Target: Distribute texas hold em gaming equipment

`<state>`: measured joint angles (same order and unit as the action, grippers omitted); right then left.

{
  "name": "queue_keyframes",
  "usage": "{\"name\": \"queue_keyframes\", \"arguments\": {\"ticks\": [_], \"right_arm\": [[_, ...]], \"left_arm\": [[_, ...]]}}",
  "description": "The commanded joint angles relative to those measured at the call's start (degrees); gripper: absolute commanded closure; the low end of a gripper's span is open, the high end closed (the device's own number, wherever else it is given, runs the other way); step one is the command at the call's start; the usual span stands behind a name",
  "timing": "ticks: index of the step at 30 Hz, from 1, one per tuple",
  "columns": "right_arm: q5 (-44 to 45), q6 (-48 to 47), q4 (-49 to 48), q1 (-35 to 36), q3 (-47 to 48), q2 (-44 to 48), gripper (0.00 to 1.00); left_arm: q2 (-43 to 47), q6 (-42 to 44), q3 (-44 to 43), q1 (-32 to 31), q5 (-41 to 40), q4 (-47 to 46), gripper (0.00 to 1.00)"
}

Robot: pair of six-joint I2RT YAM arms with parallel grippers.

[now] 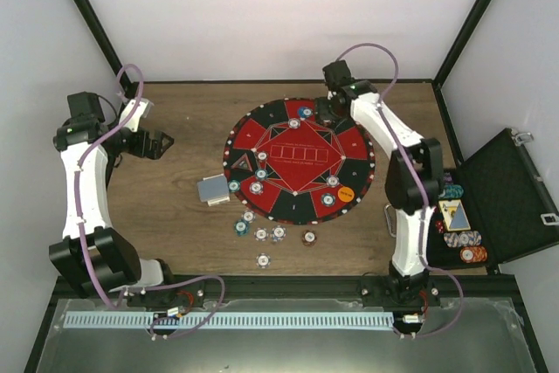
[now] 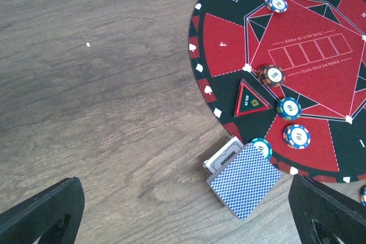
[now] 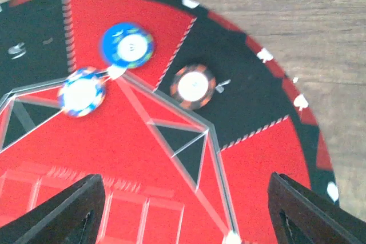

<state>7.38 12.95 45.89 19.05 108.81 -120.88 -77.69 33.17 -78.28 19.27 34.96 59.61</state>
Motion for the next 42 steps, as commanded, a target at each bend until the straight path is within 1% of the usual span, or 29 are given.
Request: {"name": "queue_keyframes", "arguments": {"ticks": [1, 5, 8, 12, 15, 20, 24, 32, 38, 42], "right_arm": [[2.14, 2.03, -3.02, 8.11, -16.33, 14.94, 0.19], [4.51, 6.59, -3.09, 17.88, -32.40, 26.35, 0.15], [4.37, 12.05, -1.83, 24.60, -41.29, 33.06, 0.13], [2.63, 18.90, -1.43, 31.08, -50.23, 38.32, 0.10], [1.10, 23.32, -1.87, 35.71, -55.11, 40.01, 0.09], [-0.22, 27.81, -2.62, 41.05, -59.16, 38.59, 0.07], [-0.79, 29.72, -4.13, 43.57, -61.10, 36.46, 0.08], [0.16, 28.57, -4.99, 43.79, -61.27, 33.37, 0.17], [0.31, 28.52, -6.05, 43.73, -61.76, 32.07, 0.30], [0.91, 28.32, -5.48, 43.71, -60.61, 32.32, 0.34]], "left_arm": [[2.37, -0.33, -0.88, 0.33, 0.96, 1.00, 0.00], [3.74, -0.24, 0.09, 0.33, 1.14, 0.77, 0.00], [4.33, -0.21, 0.49, 0.25, 1.08, 0.84, 0.00], [4.86, 0.09, 0.48, 0.25, 0.97, 1.32, 0.00], [5.30, 0.31, 0.57, 0.24, 0.81, 1.47, 0.00], [5.44, 0.38, 0.39, 0.24, 0.81, 1.63, 0.00], [5.19, 0.62, 0.50, 0.24, 0.67, 1.73, 0.00], [5.27, 1.14, 0.17, 0.24, 0.42, 2.03, 0.00], [5.40, 1.37, 0.13, 0.25, 0.10, 2.08, 0.00], [5.27, 1.34, 0.10, 0.22, 0.26, 2.17, 0.00]]}}
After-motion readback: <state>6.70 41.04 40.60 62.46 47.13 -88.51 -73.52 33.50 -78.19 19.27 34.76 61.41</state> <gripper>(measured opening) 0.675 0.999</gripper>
